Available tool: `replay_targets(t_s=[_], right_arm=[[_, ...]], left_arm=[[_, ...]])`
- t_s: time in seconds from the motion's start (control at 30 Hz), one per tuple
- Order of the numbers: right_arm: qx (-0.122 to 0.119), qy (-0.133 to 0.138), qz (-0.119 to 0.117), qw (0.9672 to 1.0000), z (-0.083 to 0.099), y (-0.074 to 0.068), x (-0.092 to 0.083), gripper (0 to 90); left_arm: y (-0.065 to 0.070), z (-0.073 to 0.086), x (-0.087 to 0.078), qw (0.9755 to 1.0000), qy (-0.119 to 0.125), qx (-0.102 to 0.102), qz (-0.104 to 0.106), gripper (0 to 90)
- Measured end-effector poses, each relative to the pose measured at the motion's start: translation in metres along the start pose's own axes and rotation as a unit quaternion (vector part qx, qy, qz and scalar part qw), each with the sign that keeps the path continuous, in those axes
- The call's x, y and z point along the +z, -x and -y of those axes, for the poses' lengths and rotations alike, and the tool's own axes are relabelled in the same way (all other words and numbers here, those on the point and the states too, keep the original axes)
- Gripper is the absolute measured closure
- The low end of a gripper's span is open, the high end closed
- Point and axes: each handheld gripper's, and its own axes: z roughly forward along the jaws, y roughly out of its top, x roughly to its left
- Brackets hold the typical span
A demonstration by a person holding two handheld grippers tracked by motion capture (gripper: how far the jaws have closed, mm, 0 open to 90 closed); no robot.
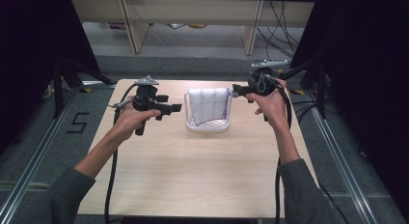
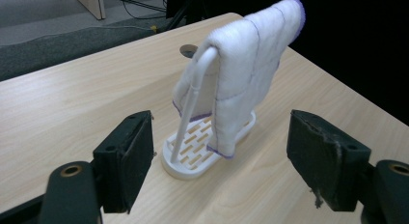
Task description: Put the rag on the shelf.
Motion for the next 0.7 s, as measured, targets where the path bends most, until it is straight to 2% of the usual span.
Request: replay_targets(t_s=[0.1, 0.13, 0.17, 0.23, 0.37, 0.4, 0.47, 0.53, 0.57, 0.7], right_arm=[[-0.012, 0.002, -0.002, 0.9999, 0.002, -0.003, -0.004, 34.3], [-0.004, 0.004, -0.003, 1.0, 0.003, -0.005, -0.005, 34.1], [-0.011, 0.006, -0.002, 0.9999, 0.004, -0.004, -0.006, 34.1], [-0.007, 0.006, -0.008, 0.9999, 0.006, -0.007, -0.008, 33.8], [-0.017, 0.006, -0.005, 0.9998, 0.009, -0.013, -0.011, 33.1], [-0.011, 0.01, -0.008, 0.9999, 0.01, -0.015, -0.012, 33.1], [-0.02, 0.01, -0.016, 0.9996, 0.012, -0.017, -0.014, 33.1], [-0.012, 0.017, -0.023, 0.9995, 0.016, -0.021, -0.016, 33.1], [-0.018, 0.017, -0.026, 0.9994, 0.018, -0.021, -0.017, 33.1], [-0.021, 0.018, -0.037, 0.9989, 0.028, -0.027, -0.021, 33.0]], left_arm=[[0.003, 0.004, -0.002, 1.0, 0.006, 0.0, 0.002, 24.0], [0.004, 0.005, -0.002, 1.0, 0.005, 0.001, 0.004, 24.0], [0.005, 0.006, -0.003, 1.0, 0.004, 0.002, 0.007, 24.0], [0.007, 0.008, -0.004, 1.0, 0.004, 0.002, 0.005, 23.8], [0.011, 0.013, -0.009, 0.9998, 0.01, 0.0, 0.019, 23.4], [0.012, 0.016, -0.009, 0.9997, 0.016, -0.001, 0.02, 23.4], [0.014, 0.021, -0.011, 0.9997, 0.01, -0.001, 0.024, 23.4], [0.017, 0.026, -0.013, 0.9997, 0.008, 0.003, 0.022, 23.5], [0.018, 0.029, -0.014, 0.9997, 0.008, 0.008, 0.02, 23.5], [0.021, 0.039, -0.018, 0.9994, 0.01, 0.01, 0.032, 23.5]])
